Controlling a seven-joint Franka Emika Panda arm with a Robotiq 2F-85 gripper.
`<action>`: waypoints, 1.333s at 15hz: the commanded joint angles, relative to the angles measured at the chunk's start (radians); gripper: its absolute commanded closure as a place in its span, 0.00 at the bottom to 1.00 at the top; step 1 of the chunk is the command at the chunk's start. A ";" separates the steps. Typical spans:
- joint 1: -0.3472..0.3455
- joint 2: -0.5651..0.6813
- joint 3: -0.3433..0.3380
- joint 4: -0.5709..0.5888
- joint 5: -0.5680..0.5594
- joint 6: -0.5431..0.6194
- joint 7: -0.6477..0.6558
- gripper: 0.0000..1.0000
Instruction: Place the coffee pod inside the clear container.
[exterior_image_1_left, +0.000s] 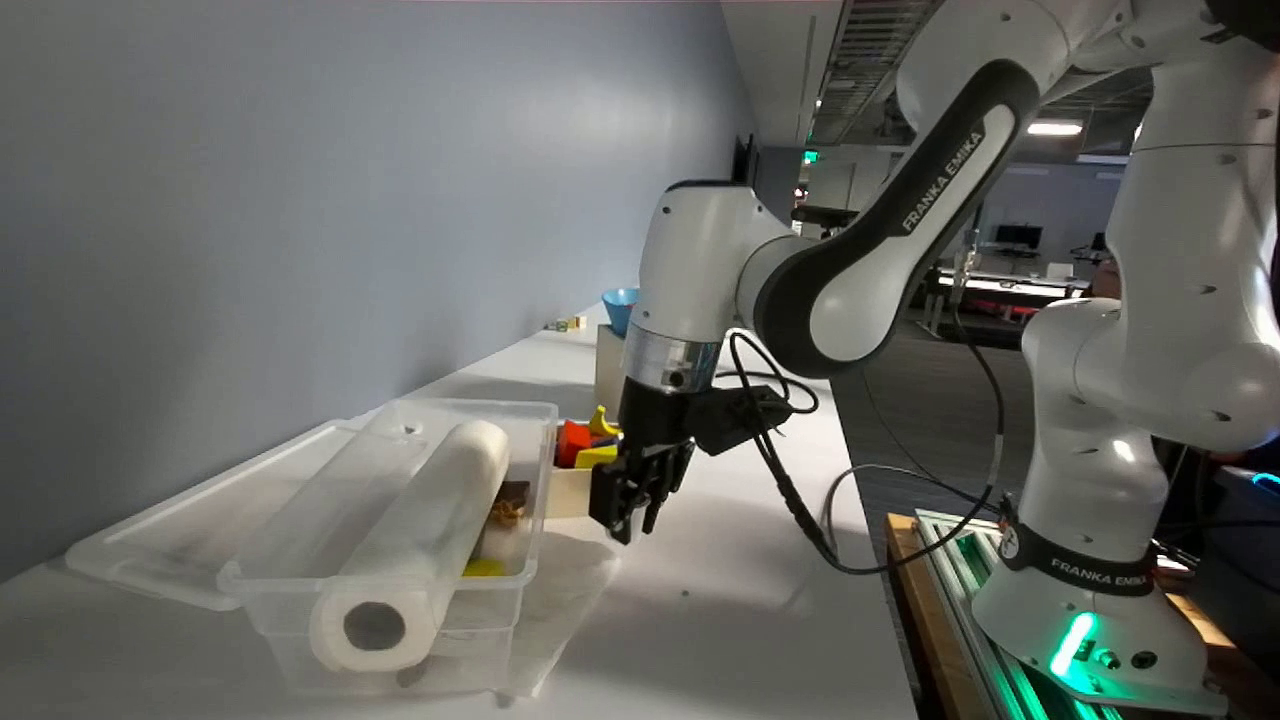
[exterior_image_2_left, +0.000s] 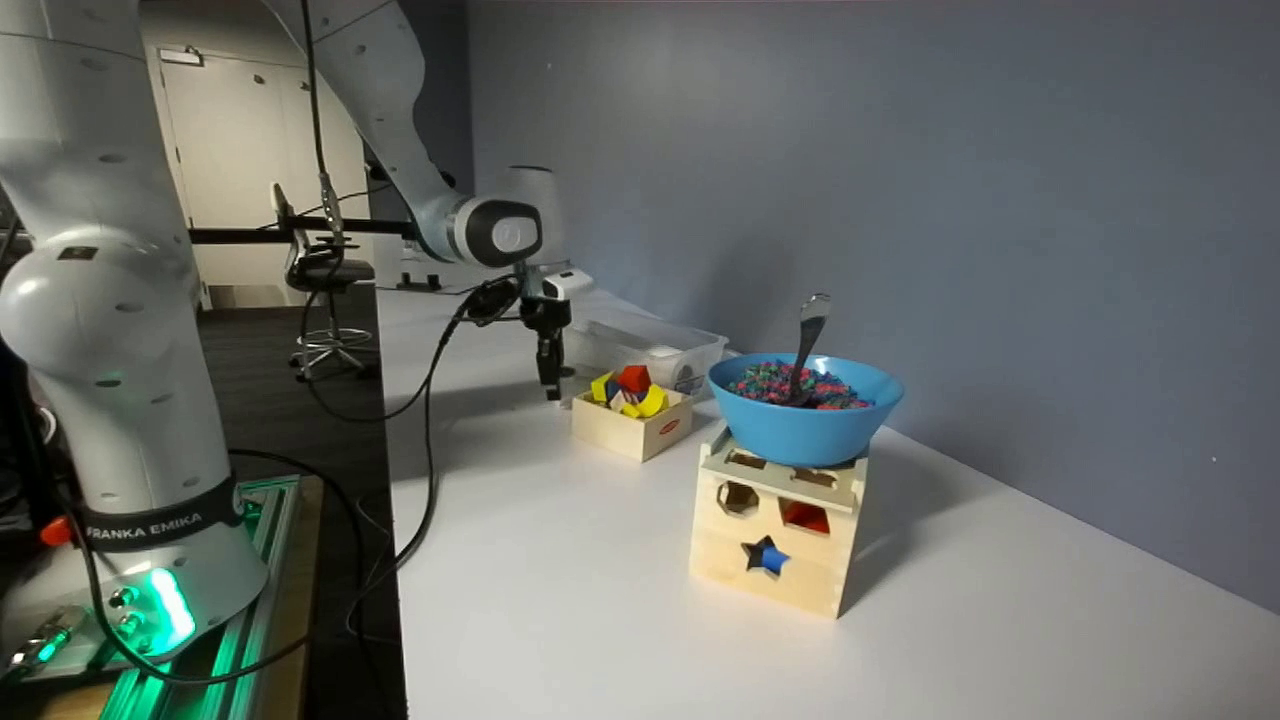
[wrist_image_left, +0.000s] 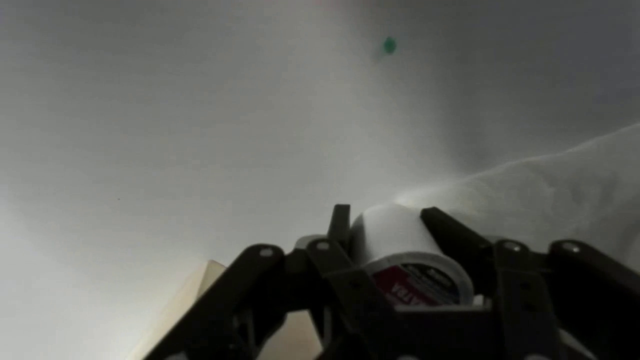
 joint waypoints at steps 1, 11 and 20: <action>0.038 -0.163 0.035 0.006 -0.006 -0.191 -0.062 0.84; -0.014 -0.106 0.006 0.289 0.005 -0.156 -0.334 0.84; -0.045 -0.026 0.007 0.377 -0.161 -0.317 -0.314 0.84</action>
